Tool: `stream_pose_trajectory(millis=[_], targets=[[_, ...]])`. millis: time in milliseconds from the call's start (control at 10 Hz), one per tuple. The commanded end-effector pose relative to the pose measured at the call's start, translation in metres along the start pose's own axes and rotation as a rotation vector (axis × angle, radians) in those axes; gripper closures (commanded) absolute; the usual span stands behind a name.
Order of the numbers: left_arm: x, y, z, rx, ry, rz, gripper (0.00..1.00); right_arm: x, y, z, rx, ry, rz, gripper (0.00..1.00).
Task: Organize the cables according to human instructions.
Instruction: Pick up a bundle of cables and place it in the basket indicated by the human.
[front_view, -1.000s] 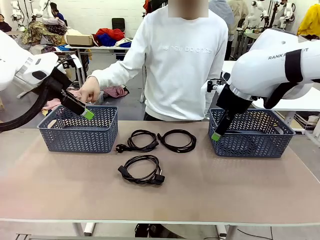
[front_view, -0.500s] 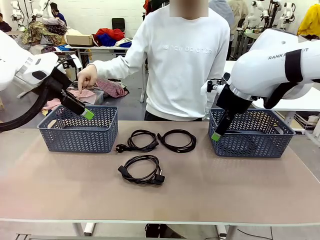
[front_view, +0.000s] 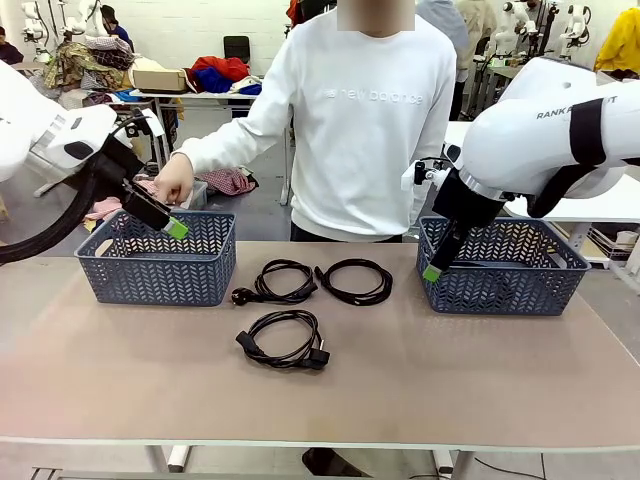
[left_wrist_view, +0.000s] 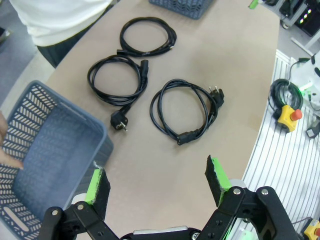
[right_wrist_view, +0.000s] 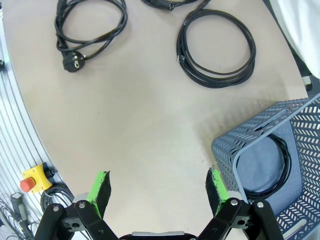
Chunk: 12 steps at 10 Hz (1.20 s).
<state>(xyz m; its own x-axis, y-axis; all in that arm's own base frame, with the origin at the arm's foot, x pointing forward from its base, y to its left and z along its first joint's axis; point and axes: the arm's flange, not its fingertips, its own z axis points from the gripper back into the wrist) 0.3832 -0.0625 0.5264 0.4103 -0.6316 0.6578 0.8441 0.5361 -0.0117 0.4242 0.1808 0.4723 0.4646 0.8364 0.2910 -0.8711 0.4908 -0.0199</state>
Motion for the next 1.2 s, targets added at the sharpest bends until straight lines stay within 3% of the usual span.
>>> stream_pose_trajectory(millis=[0,500,800,1100], targets=[[0.005,-0.005,-0.003,-0.019,0.021,-0.040,0.00,0.003,-0.001,0.002,-0.006,-0.002,-0.002,0.00],[0.030,-0.052,-0.035,-0.095,0.194,-0.371,0.00,0.003,-0.001,0.002,-0.006,-0.002,-0.002,0.00],[0.027,-0.082,-0.067,-0.151,0.273,-0.629,0.00,0.003,-0.001,0.002,-0.006,-0.002,-0.002,0.00],[0.023,-0.104,-0.093,-0.152,0.320,-0.726,0.00,0.003,-0.001,0.002,-0.006,-0.002,-0.002,0.00]])
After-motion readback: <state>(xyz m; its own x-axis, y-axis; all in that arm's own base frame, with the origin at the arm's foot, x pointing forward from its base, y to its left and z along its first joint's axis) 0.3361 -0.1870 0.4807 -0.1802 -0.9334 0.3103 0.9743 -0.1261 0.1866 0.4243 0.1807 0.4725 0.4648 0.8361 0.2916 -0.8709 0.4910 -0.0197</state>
